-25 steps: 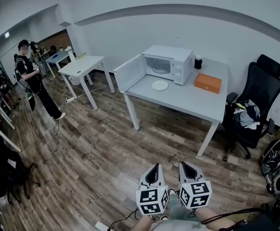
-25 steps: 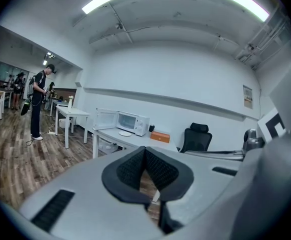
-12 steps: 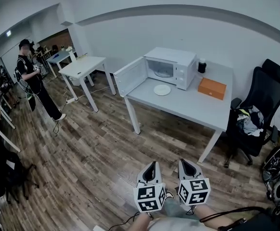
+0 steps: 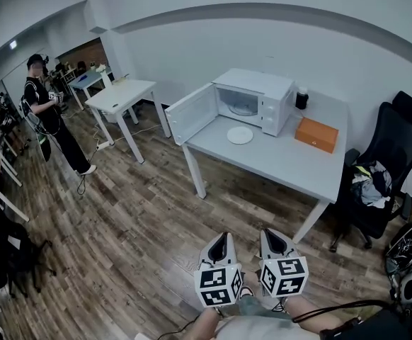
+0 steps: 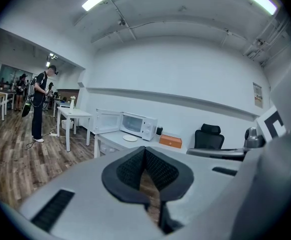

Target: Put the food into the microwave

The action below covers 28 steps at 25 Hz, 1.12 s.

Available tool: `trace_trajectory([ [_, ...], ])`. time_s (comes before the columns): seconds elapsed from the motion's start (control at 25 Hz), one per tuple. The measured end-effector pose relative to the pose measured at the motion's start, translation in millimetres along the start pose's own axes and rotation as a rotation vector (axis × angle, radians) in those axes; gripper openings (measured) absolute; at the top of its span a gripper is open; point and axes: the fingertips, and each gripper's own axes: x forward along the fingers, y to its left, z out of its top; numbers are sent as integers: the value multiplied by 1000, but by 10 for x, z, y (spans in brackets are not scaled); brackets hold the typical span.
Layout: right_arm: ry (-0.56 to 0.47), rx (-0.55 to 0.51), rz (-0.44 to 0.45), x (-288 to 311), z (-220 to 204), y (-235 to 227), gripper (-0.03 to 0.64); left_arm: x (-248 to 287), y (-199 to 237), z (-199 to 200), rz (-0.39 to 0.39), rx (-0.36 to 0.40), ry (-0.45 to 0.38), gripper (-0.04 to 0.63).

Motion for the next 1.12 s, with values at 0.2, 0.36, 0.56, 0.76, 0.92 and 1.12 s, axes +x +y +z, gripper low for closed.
trace_trajectory([
  [0.2,1,10,5,184,75,-105,17,214,24,43,6,-1,10,2],
  [0.36,-2,13,10,323,156,-208,17,397,32,86,8,-16,16,2],
  [0.56,0,15,15,508,235,-341,17,619,64,153,16,-28,18,2],
  [0.76,2,16,28,712,326,-460,17,851,98,242,29,-32,16,2],
  [0.92,7,18,39,897,374,-543,17,1026,101,275,28,-42,23,2],
  [1.12,16,23,58,1107,417,-599,17,1228,125,300,33,-46,31,2],
])
